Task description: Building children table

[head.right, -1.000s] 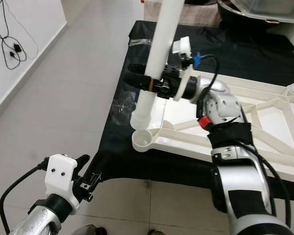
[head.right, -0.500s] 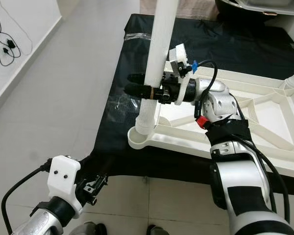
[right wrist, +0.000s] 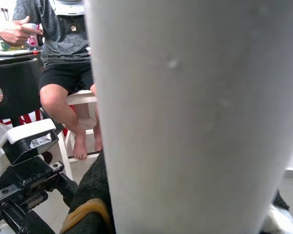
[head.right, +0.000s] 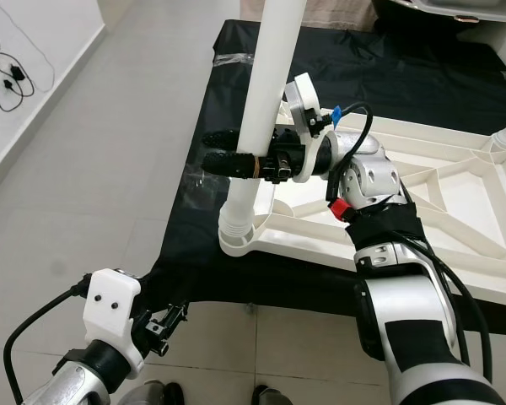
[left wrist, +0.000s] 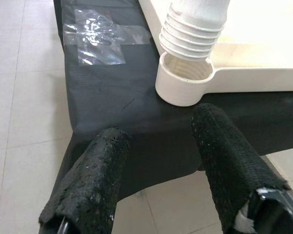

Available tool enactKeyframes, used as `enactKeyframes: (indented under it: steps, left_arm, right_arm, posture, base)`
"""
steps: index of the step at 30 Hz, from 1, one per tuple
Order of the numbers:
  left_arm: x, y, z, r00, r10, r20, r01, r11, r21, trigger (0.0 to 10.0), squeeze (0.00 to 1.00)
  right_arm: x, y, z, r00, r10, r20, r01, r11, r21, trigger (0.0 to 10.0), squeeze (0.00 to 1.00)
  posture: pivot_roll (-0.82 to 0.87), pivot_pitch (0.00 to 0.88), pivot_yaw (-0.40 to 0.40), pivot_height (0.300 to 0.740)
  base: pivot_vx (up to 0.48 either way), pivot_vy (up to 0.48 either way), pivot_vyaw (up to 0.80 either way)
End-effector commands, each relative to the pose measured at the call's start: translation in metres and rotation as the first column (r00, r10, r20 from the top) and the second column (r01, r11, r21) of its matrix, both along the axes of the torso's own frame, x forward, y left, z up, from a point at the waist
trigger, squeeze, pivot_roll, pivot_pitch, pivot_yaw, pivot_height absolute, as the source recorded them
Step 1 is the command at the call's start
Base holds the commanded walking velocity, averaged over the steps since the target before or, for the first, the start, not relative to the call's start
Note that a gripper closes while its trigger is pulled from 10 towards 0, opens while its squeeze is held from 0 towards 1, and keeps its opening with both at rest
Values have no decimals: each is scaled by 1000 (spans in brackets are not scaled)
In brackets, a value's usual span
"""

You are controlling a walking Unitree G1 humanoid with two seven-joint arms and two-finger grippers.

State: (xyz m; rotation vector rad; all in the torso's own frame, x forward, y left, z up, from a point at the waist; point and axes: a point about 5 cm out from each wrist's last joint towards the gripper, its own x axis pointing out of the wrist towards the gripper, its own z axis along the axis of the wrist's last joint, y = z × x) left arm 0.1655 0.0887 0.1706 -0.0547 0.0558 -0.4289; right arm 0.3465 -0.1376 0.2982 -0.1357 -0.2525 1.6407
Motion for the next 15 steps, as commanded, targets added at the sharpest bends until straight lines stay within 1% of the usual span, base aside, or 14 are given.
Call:
enactKeyframes:
  steps: [1, 8, 15]
  left_arm:
    - [-3, -1, -3, 1000, -1, -25, 1, 1000, 7, 10000, 0]
    - [-2, -1, -3, 1000, 4, -27, -4, 1000, 9, 10000, 0]
    - [-2, -2, -2, 1000, 9, -26, -9, 1000, 7, 10000, 0]
  right_arm:
    - [-4, 3, -4, 998, 60, 1, -60, 998, -14, 10000, 0]
    - [-6, 6, -9, 998, 67, -11, -68, 997, -25, 10000, 0]
    - [-3, 4, -11, 999, 46, -6, -46, 998, -52, 10000, 0]
  posture:
    - [126, 255, -48, 740]
    - [128, 263, -44, 740]
    - [126, 265, -51, 740]
  base:
    - [0, 0, 0]
    - [0, 0, 0]
    - [0, 0, 0]
